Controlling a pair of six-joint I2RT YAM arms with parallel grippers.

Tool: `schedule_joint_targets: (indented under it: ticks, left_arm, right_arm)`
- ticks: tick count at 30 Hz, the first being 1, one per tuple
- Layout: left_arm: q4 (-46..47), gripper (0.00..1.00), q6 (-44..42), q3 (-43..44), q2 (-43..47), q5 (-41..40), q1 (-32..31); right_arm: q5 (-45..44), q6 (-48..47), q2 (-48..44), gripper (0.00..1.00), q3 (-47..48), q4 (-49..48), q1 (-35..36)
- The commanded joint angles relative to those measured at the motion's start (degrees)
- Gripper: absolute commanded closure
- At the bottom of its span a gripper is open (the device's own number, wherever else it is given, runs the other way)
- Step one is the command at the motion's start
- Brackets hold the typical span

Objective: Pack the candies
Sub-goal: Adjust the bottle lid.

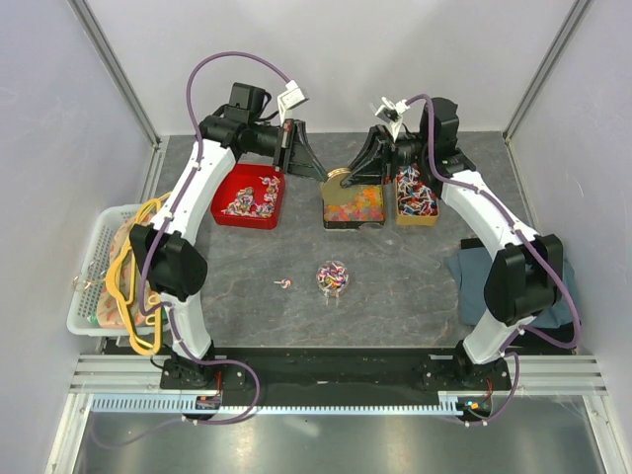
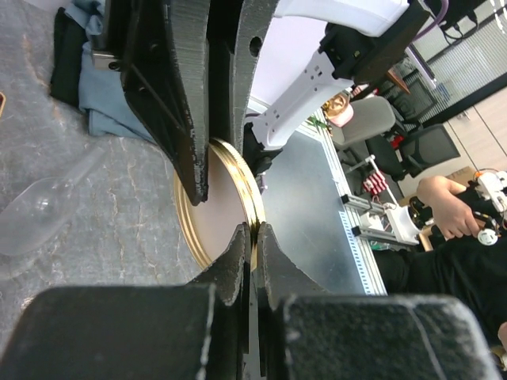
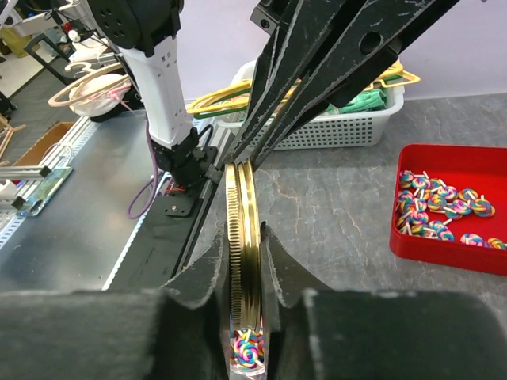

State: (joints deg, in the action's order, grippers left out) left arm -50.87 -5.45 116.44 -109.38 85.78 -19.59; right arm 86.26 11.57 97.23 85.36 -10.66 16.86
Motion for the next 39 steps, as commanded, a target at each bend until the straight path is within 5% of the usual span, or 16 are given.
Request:
schedule_joint_targets:
  ticks: [1,7,14,17,22,29,33,39]
  left_arm:
    - [0.7,0.98,-0.8,1.5,0.0,18.2,-0.4]
    - [0.7,0.94,-1.0,1.0,-0.3,18.2,0.1]
    - [0.8,0.23,-1.5,1.0,-2.1,18.2,1.8]
    - [0.7,0.05,-2.0,1.2,-3.0,18.0,3.1]
    - [0.8,0.01,-5.5,0.7,-3.4,14.4,5.8]
    - [2.2,0.0,-13.4,-7.1,2.9,-4.5,4.5]
    - [9.5,0.0,-10.0,-14.2,8.5,-12.3,1.7]
    - [21.9,0.01,-2.7,-19.6,12.9,-16.3,0.5]
  right_arm:
    - [1.3,4.2,-1.5,0.91,-0.2,-7.2,0.5]
    - [1.3,5.1,-1.3,1.0,-0.7,-7.4,0.5]
    - [1.3,10.0,-2.6,1.0,-2.5,-11.7,0.5]
    - [1.3,10.5,-3.3,1.0,-2.8,-11.7,0.5]
    - [0.4,12.4,-3.7,1.0,-1.6,-12.0,0.5]
    - [-12.9,17.7,-2.9,1.0,0.0,-12.4,0.0]
    - [-20.2,9.6,-2.7,1.0,3.1,-0.4,0.0]
    - [-20.3,9.0,-2.3,1.0,2.4,-0.1,0.1]
